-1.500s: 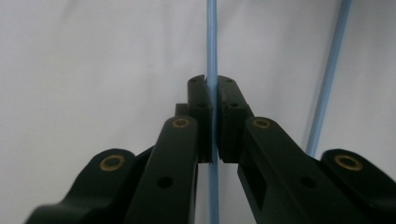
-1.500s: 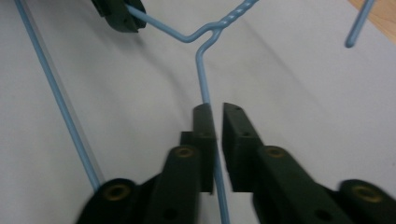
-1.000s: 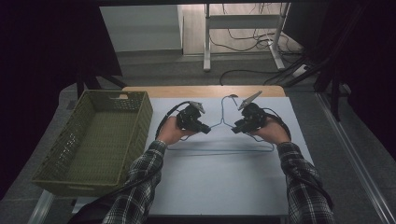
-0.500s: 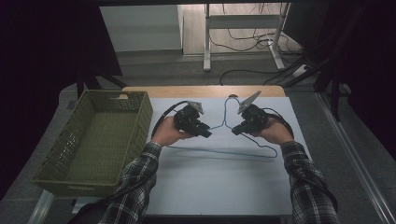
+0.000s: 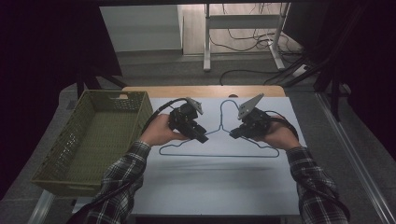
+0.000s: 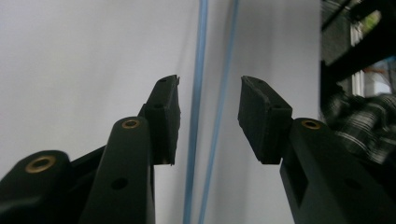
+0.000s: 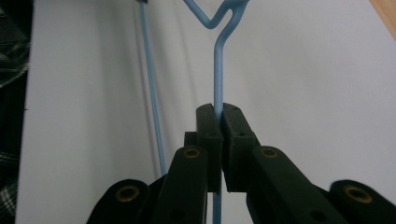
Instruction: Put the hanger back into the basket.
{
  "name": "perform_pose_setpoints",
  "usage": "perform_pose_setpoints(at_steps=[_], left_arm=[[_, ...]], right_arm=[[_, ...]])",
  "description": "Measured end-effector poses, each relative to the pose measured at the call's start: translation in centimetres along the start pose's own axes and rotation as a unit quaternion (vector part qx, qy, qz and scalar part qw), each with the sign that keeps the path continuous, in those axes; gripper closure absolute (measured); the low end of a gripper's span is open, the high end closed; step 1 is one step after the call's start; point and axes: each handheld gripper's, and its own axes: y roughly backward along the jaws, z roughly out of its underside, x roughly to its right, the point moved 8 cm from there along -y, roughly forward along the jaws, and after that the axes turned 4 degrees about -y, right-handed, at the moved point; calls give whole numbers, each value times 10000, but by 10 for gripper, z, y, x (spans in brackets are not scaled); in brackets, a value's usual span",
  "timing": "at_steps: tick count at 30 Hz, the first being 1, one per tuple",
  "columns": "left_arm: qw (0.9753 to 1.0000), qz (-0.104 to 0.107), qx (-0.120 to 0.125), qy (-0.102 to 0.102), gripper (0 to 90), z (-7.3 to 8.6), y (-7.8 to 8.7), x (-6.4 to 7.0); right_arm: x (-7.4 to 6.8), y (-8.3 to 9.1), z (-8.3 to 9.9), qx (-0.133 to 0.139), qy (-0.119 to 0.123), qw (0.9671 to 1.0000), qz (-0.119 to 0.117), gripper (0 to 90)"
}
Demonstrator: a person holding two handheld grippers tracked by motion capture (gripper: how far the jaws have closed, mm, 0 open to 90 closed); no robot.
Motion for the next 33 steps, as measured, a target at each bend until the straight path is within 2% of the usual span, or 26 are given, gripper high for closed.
perform_pose_setpoints(at_steps=[1,2,3,4,5,9,10,11,12,13,14,15,18,19,20,21,22,23,24,25,26,28,29,31,32,33], left_arm=[[10000,32,-78,45,658,4,0,7],[10000,32,-78,45,716,4,0,7],[9998,127,-158,56,772,10,2,14],[9998,127,-158,56,827,10,2,14],[9996,236,-128,69,851,15,4,20],[9994,306,17,173,867,25,9,31],[9991,251,223,265,869,31,14,37],[9991,251,223,265,870,31,14,37],[9982,300,416,323,871,36,18,44],[9982,300,416,323,872,36,18,44],[9973,299,584,342,872,41,24,52],[9973,299,584,342,872,41,24,52],[9974,58,665,265,873,46,35,64],[9970,72,699,319,873,48,39,67],[9967,-60,748,297,873,49,44,69],[9961,-67,792,380,873,51,48,70],[9951,-221,869,421,873,55,57,72],[9951,-221,869,421,873,55,57,72],[9946,-290,887,445,873,58,61,72],[9935,-387,933,533,873,60,65,71],[9925,-387,987,601,873,62,68,71],[9892,-603,1145,690,873,70,77,67],[9892,-603,1145,690,873,70,77,67],[9861,-687,1272,824,873,77,88,65],[9861,-687,1272,824,873,77,88,65],[9835,-822,1348,879,873,81,97,63]], right_arm=[[-7,-1,-4,21,85,9999,-51,876],[-7,-1,-4,21,85,9999,-51,876],[-14,-2,-7,44,184,9997,-125,875],[-14,-2,-7,44,184,9997,-125,875],[-20,-3,-11,68,310,9993,-215,875],[-31,-5,-16,84,469,9983,-348,874],[-38,-7,-20,87,538,9977,-403,871],[-38,-7,-20,87,538,9977,-403,871],[-43,-7,-24,126,562,9973,-466,864],[-43,-7,-24,126,562,9973,-466,864],[-48,-8,-29,193,562,9969,-512,841],[-48,-8,-29,193,562,9969,-512,841],[-55,-4,-36,340,564,9967,-467,742],[-57,-3,-38,410,546,9966,-454,715],[-59,-1,-39,434,537,9968,-413,693],[-60,1,-39,456,490,9972,-337,662],[-60,5,-40,558,337,9977,-208,592],[-60,5,-40,558,337,9977,-208,592],[-61,8,-38,653,175,9976,-156,508],[-61,8,-38,653,175,9976,-156,508],[-62,9,-36,697,101,9974,-122,467],[-62,11,-29,761,-109,9970,42,348],[-62,11,-29,761,-109,9970,42,348],[-63,13,-22,866,-326,9953,303,234],[-64,13,-19,901,-423,9943,380,223],[-65,14,-16,936,-523,9934,412,208]])
